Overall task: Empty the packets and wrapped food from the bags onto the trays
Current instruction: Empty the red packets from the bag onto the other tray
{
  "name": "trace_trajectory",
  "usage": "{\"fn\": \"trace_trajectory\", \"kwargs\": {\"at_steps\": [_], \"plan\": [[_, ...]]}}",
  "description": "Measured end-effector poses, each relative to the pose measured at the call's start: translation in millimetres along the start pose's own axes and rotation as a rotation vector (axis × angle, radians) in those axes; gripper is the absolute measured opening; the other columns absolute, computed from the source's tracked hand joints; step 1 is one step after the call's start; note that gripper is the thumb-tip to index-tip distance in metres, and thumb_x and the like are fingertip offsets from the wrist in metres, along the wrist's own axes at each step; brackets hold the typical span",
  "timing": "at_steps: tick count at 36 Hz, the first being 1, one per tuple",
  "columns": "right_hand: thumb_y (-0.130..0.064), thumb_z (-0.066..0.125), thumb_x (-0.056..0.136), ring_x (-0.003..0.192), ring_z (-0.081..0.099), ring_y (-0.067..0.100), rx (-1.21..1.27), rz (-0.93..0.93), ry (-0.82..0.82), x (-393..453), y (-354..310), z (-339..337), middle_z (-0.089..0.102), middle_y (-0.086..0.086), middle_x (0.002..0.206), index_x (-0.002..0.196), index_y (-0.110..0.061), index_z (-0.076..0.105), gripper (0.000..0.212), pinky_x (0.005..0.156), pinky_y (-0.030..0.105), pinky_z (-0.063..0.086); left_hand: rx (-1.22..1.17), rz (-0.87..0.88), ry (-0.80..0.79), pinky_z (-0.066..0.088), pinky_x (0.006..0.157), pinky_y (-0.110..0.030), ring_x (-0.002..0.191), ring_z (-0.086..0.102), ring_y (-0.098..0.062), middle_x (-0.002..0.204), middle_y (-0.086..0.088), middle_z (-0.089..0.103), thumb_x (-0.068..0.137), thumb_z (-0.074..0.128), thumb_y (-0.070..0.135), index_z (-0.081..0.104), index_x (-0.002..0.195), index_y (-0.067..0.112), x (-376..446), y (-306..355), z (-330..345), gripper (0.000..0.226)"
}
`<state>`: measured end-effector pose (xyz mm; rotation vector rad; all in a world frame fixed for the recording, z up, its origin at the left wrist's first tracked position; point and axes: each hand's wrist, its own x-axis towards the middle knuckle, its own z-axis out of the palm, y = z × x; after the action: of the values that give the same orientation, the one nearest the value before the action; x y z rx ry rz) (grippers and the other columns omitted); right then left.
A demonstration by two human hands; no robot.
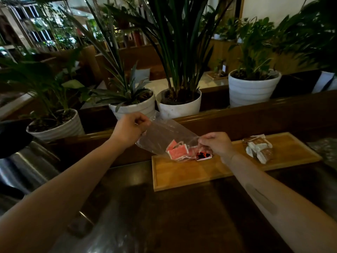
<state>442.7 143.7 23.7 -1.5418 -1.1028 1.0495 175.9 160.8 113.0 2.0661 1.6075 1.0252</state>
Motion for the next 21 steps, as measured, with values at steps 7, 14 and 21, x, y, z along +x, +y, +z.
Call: {"fn": "trace_trajectory", "kwargs": {"at_steps": [7, 14, 21], "plan": [[-0.006, 0.068, 0.088, 0.06, 0.065, 0.011, 0.031, -0.029, -0.015, -2, -2, -10, 0.073, 0.005, 0.071, 0.083, -0.01, 0.073, 0.008, 0.047, 0.016, 0.048, -0.015, 0.007, -0.005, 0.053, 0.07, -0.028, 0.072, 0.061, -0.01, 0.08, 0.005, 0.063, 0.095, 0.062, 0.017, 0.068, 0.099, 0.017, 5, 3, 1, 0.008], [-0.007, 0.068, 0.089, 0.063, 0.066, 0.01, 0.049, -0.072, -0.026, -4, -5, -4, 0.073, 0.001, 0.071, 0.086, -0.01, 0.074, 0.008, 0.054, 0.021, 0.053, -0.048, 0.018, 0.022, 0.047, 0.061, -0.024, 0.062, 0.059, -0.008, 0.07, 0.004, 0.063, 0.092, 0.067, 0.023, 0.069, 0.088, 0.02, 13, 2, -8, 0.005], [-0.004, 0.068, 0.089, 0.056, 0.064, 0.005, 0.098, -0.076, -0.034, -2, -7, 9, 0.073, 0.003, 0.072, 0.092, -0.007, 0.073, 0.006, 0.048, 0.015, 0.049, -0.016, -0.006, 0.053, 0.044, 0.058, -0.023, 0.067, 0.058, -0.01, 0.076, 0.006, 0.062, 0.092, 0.066, 0.026, 0.069, 0.091, 0.023, 14, 1, -17, 0.004]]}}
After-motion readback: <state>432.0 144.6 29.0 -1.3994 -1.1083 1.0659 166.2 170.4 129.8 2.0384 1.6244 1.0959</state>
